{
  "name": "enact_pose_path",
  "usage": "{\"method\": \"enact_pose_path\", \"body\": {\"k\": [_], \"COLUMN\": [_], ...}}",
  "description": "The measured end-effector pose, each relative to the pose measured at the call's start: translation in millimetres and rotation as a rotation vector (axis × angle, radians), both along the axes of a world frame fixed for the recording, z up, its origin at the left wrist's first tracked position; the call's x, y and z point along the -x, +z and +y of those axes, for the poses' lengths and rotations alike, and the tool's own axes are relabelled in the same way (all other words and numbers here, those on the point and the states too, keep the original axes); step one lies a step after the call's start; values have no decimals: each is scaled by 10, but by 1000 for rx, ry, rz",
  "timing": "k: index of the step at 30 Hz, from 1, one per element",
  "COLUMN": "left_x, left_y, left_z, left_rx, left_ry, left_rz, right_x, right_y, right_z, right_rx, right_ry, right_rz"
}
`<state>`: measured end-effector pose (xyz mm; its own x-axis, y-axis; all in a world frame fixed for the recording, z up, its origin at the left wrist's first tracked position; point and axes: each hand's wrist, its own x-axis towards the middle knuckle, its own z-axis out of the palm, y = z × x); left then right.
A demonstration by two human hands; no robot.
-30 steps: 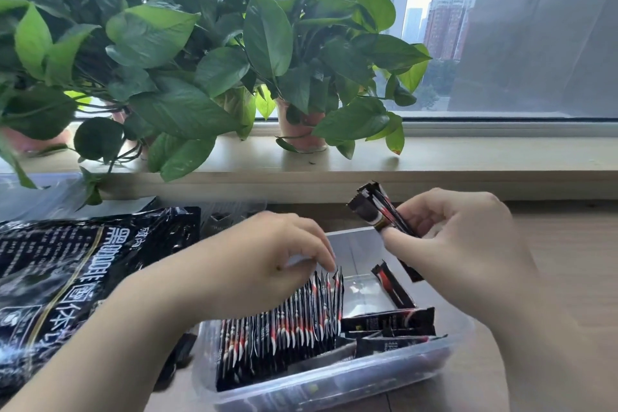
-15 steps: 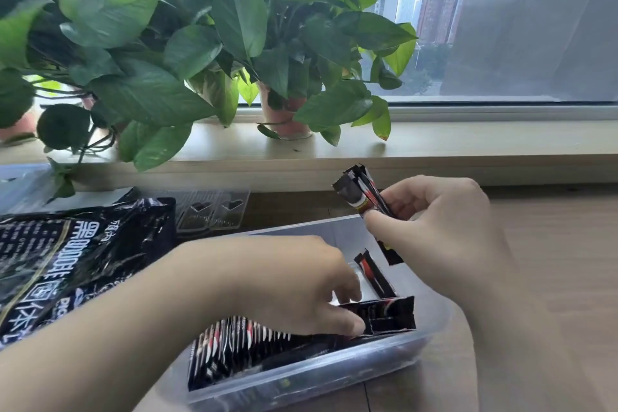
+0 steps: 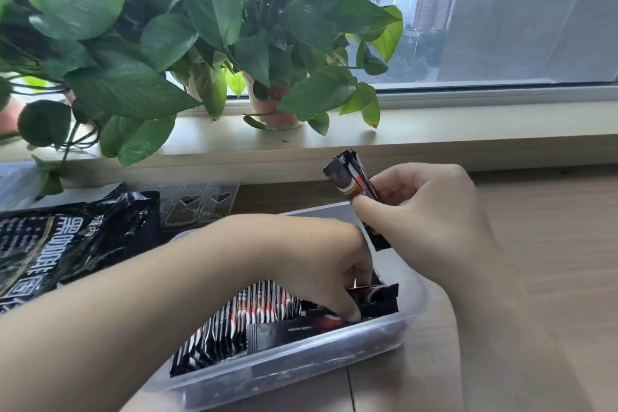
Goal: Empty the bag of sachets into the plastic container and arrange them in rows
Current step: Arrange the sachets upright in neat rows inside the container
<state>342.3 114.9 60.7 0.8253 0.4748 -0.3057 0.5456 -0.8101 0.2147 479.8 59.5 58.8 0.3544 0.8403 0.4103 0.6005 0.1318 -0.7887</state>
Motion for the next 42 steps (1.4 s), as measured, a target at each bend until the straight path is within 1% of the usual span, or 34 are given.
{"method": "enact_pose_path", "body": {"k": [7, 10, 13, 16, 20, 23, 25, 26, 30, 34, 37, 42], "left_x": [72, 144, 280, 443, 634, 822, 951, 999, 1037, 991, 1001, 1111], "left_y": [25, 95, 173, 246, 331, 416, 465, 478, 429, 300, 234, 192], "left_z": [36, 44, 61, 96, 143, 155, 162, 167, 141, 76, 63, 51], "left_rx": [54, 62, 148, 183, 320, 376, 352, 308, 37, -172, -277, -361], "left_ry": [25, 47, 87, 110, 179, 231, 273, 294, 330, 389, 419, 434], "left_rz": [-63, -121, -198, -261, -374, -408, -379, -337, -49, 150, 199, 270], "right_x": [-27, -47, -57, -57, -44, -38, -37, -33, 2, 22, 16, 5], "right_y": [-4, 10, 38, 53, 48, 49, 52, 55, 63, 70, 64, 55], "right_z": [-5, -15, -39, -64, -67, -72, -81, -82, -90, -87, -81, -74], "right_rx": [-23, -45, -83, -116, -118, -117, -107, -101, -95, -85, -81, -77], "right_ry": [-1, -10, -9, 10, 14, 22, 20, 19, 39, 43, 38, 33], "right_rz": [24, 59, 99, 134, 151, 154, 155, 154, 152, 128, 121, 104]}}
